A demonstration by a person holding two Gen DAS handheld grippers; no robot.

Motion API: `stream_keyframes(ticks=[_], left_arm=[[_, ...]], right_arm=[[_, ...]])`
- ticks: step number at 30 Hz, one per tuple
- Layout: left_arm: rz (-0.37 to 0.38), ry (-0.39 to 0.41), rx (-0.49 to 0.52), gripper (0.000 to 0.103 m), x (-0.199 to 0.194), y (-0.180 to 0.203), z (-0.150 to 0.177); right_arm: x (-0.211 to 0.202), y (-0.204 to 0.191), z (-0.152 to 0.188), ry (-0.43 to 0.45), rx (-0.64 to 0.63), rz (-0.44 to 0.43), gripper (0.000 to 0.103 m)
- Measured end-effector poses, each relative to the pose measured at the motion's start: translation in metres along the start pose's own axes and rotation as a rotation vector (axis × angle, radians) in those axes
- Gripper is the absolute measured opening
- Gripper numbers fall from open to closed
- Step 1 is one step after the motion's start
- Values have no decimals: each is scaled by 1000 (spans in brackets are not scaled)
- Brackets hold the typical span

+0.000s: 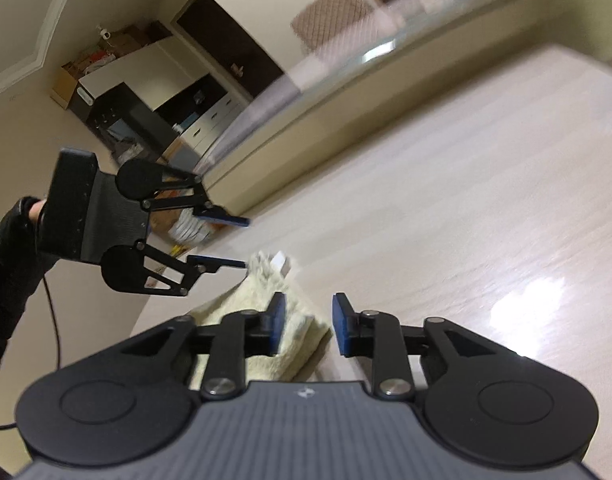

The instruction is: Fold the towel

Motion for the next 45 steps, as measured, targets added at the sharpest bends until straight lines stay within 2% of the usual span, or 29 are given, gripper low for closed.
stream_keyframes(ticks=[2, 3, 6, 8, 10, 12, 14, 18, 23, 28, 32, 38, 45], left_arm=[[-1, 22, -143, 55, -9, -8, 8], [-3, 44, -243, 55, -17, -11, 15], [-11, 88, -438, 62, -34, -9, 32], [-10, 127, -540, 78, -50, -1, 43], [-2, 168, -633, 85, -61, 8, 48], [-18, 197, -700, 87, -69, 20, 55], [-45, 204, -721, 91, -71, 30, 60], [-106, 211, -752, 92, -60, 46, 64], [-117, 214, -789, 92, -51, 52, 77], [-122, 232, -807, 93, -49, 53, 81], [-117, 240, -824, 93, -46, 53, 83], [-105, 219, -858, 93, -43, 51, 80], [-107, 174, -905, 94, -43, 50, 78]], right_arm=[[-6, -19, 2, 9, -73, 8, 47], [-8, -26, 3, 10, -103, 13, 47], [-10, -53, 11, 0, -199, 17, 51], [-9, -75, 18, -11, -277, 25, 58], [-7, -92, 25, -24, -351, 41, 63], [-3, -107, 31, -35, -424, 66, 72], [0, -119, 35, -37, -510, 105, 77], [11, -136, 40, -43, -624, 169, 80], [31, -136, 45, -58, -719, 262, 81], [45, -136, 65, -98, -847, 291, 80], [51, -130, 66, -105, -851, 266, 80], [37, -135, 46, -42, -807, 220, 82], [45, -121, 36, -52, -834, 302, 85]])
Point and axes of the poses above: each gripper's, at about its wrist camera, not at the fingertips, and x roughly the way its jaws point, y to its right, z to its underside, the point moved 9 cm from there along x, roughly the way its jaws point, and after that the axes turned 12 degrees about -x, right-handed, at the moved point
